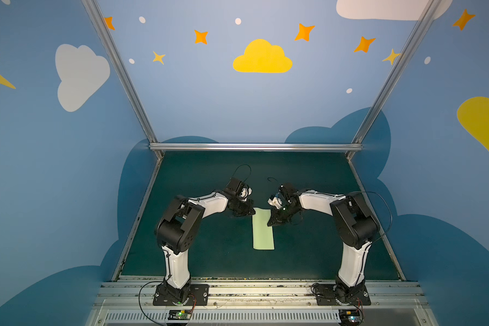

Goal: Fold a paper plane with a square sheet of paper (fold left side to right side)

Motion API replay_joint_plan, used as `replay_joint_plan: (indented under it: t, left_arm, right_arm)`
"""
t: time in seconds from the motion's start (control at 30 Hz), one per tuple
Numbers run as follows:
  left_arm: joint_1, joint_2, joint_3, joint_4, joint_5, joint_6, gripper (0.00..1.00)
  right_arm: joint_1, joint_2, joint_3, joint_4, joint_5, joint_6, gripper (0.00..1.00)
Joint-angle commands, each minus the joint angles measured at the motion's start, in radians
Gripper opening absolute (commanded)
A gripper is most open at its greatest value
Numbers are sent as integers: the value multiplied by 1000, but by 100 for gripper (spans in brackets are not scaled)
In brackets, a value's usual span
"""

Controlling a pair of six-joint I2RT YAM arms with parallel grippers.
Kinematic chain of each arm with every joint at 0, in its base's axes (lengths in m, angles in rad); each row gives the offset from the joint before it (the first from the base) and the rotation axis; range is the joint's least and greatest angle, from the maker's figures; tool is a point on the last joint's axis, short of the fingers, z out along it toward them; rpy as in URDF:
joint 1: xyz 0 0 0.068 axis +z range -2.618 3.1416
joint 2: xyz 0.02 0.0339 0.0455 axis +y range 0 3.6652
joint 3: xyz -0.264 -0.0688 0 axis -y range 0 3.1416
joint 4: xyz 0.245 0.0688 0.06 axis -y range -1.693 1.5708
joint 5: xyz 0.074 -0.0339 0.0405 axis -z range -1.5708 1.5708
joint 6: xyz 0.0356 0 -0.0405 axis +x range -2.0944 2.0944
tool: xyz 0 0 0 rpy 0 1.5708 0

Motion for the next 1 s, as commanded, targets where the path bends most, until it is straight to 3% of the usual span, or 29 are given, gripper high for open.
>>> replay_joint_plan:
  t: [0.0,0.53,0.73,0.97]
  left_arm:
    - [10,29,13,0,1,24,4]
    - [14,70,19,-29,-11,55,4]
    - [14,76,6,-31,-13,61,4]
    - [14,82,0,-33,-16,65,4]
  right_arm:
    - [-7,121,-73,-5,289,-4,0]
    - [-10,105,-50,-28,273,-5,0]
    - [-11,-9,40,-101,219,-1,0]
    - [7,-143,95,-67,118,95,0]
